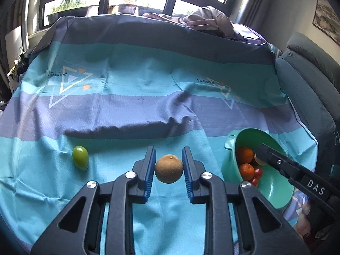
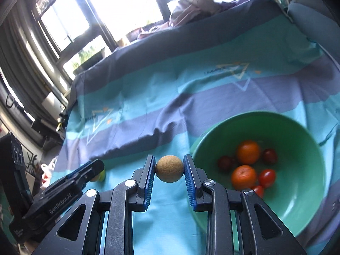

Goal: Organize fruits
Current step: 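Carry both tan fruits over the green bowl with both grippers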

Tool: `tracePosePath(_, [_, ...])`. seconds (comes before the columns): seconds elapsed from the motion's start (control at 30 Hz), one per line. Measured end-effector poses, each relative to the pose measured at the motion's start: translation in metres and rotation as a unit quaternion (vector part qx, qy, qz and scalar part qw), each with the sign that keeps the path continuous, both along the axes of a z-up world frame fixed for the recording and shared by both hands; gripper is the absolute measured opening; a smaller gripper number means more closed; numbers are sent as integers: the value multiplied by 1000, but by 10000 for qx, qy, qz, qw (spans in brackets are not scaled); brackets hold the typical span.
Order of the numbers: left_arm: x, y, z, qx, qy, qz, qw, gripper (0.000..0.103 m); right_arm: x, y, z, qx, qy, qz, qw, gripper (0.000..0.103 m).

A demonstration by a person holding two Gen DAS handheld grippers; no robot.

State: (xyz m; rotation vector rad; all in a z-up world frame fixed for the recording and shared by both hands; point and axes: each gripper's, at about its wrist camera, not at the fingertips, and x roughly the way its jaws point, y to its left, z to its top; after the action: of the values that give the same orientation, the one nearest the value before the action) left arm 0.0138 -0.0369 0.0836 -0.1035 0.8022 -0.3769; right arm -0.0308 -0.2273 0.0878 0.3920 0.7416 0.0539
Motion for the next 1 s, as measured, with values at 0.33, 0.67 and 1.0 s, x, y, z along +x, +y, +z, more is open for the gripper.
tracePosePath(0.33, [-20,-71,13,11,-133,-890,9959,25,-22,-45,7,139,-190,-474,9986,30])
tracePosePath(0.67, [-23,-126,-1,102,38,-1412,9899,25,-43,-102,-2,256,-58,-1070,9939,30])
tracePosePath(1.0, [-29,-166,-24,325,325,-1880,9811,25,-30,-112,-26,153,484,-1065,9930,30])
